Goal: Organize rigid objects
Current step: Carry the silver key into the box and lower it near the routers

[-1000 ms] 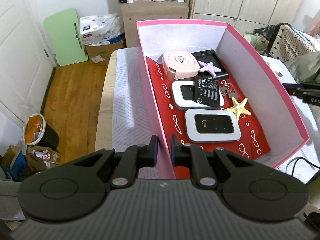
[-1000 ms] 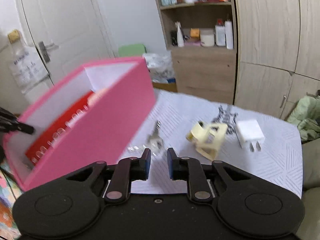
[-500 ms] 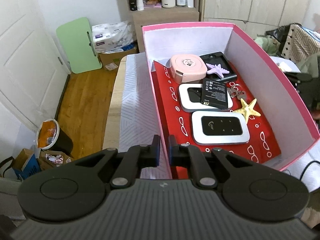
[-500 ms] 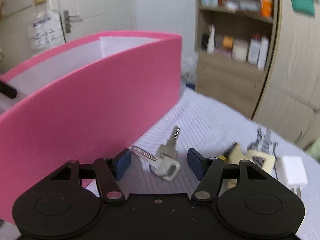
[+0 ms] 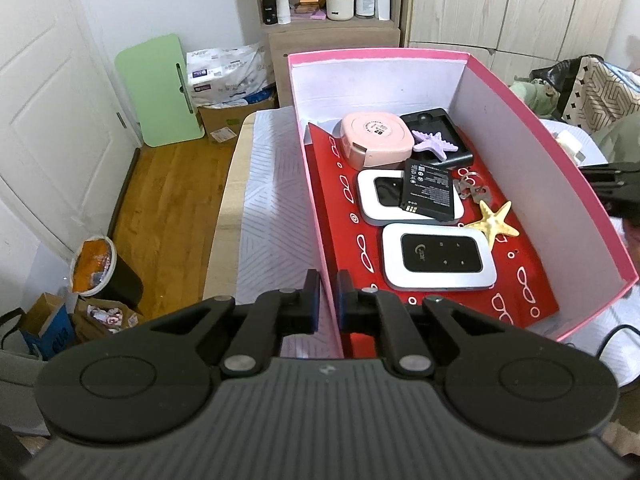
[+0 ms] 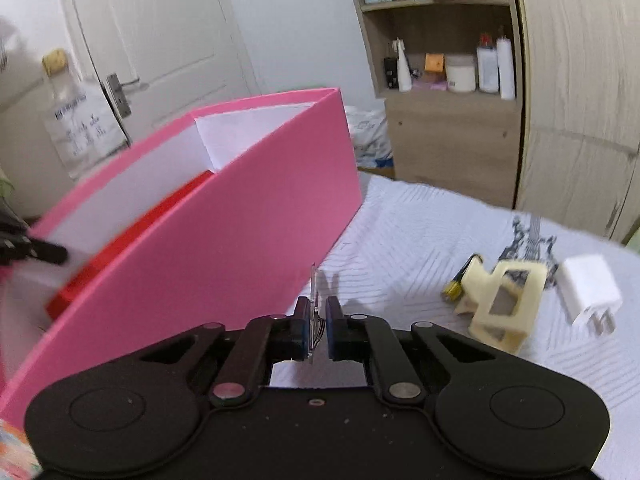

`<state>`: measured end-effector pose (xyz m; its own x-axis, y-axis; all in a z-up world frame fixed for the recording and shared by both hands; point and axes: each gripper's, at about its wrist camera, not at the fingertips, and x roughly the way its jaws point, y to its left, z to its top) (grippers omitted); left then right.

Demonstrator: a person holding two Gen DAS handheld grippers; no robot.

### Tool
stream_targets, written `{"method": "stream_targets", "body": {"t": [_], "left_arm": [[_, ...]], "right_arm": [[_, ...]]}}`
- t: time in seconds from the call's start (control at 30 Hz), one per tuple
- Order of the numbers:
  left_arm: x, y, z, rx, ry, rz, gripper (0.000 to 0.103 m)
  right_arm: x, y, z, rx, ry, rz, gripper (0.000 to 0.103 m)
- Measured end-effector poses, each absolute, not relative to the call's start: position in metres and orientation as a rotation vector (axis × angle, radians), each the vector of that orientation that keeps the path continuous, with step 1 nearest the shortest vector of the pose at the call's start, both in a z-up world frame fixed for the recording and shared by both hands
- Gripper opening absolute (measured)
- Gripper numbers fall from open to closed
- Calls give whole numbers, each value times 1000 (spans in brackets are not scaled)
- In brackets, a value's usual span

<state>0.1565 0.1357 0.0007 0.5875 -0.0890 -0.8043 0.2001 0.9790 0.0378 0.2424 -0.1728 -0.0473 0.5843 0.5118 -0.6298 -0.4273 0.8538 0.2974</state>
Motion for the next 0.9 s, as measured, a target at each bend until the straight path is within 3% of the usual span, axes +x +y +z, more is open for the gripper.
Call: {"method": "stream_targets", "body": {"t": [0.2,0.6,0.9], "left_arm": [[155,136,2,124,926,-172,8],[154,141,4,101,930,-182,8],[151,144,3,89,912,-191,8]], "right_arm": [[238,-187,-29,254,764,579,10],[213,-184,45,254,612,634,10],[221,-112,48,188,759,796,10]]}}
